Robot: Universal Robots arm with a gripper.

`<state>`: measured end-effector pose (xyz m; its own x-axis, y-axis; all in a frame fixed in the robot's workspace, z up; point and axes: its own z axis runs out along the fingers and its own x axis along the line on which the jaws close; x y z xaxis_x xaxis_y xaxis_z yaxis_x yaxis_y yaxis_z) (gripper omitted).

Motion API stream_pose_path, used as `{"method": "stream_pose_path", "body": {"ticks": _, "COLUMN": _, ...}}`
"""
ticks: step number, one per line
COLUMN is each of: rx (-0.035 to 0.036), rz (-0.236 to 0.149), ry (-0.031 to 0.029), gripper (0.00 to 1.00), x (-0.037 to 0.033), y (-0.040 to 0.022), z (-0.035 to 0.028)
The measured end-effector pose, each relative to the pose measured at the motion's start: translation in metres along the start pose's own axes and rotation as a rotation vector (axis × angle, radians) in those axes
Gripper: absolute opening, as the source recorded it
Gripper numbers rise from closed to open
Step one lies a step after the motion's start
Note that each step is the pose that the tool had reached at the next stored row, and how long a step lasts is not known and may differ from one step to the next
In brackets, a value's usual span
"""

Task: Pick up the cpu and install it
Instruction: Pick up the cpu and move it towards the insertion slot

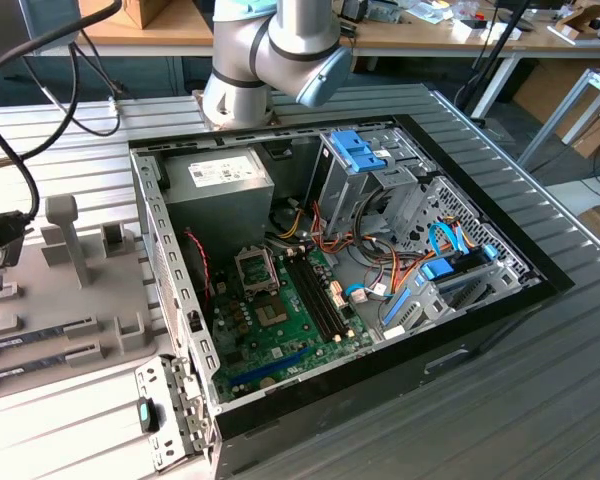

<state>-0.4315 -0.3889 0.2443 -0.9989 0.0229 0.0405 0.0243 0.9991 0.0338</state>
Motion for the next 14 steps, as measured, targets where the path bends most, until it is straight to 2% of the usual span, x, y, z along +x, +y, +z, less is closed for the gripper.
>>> {"method": "stream_pose_path", "body": {"ticks": 14, "rx": 0.0001, "rz": 0.000, "ry": 0.0001, "gripper": 0.47, "x": 0.0002, "y": 0.0002, "z": -0.0052}}
